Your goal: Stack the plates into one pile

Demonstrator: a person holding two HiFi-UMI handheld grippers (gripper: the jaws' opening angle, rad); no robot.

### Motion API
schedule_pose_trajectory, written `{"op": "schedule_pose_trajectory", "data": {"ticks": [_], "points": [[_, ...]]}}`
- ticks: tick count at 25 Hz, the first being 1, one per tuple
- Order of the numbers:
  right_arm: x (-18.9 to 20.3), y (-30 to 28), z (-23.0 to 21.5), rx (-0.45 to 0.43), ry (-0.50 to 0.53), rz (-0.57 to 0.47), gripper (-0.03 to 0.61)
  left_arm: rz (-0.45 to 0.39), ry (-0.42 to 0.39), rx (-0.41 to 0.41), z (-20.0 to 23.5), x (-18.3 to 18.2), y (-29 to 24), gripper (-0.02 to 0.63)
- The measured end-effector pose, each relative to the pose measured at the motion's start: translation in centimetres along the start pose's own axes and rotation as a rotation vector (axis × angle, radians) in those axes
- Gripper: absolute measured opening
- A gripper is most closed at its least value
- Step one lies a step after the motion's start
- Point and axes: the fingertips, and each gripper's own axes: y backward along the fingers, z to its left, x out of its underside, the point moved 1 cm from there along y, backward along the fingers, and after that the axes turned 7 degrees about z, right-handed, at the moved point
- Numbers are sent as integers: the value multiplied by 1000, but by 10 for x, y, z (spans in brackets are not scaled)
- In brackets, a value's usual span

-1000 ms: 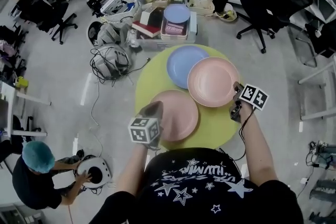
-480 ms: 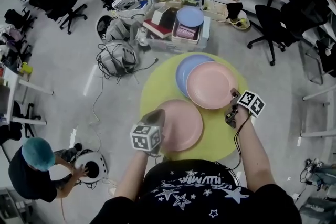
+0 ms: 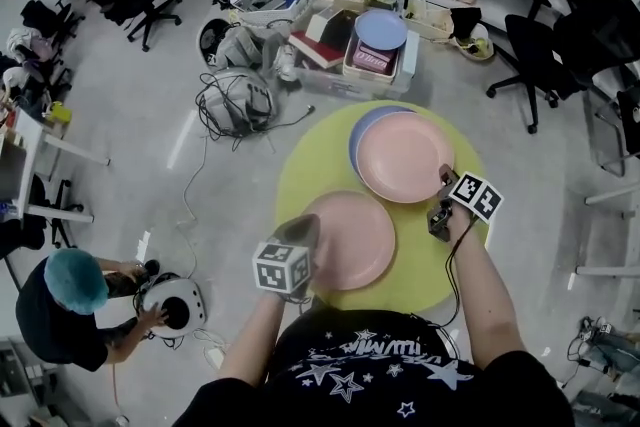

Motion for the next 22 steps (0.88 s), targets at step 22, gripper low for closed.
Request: {"op": "schedule_pose_trajectory", "data": {"ticks": [22], "points": [[53,17,27,-62,268,98,149,-30,7,-17,-6,16,19,18]]}}
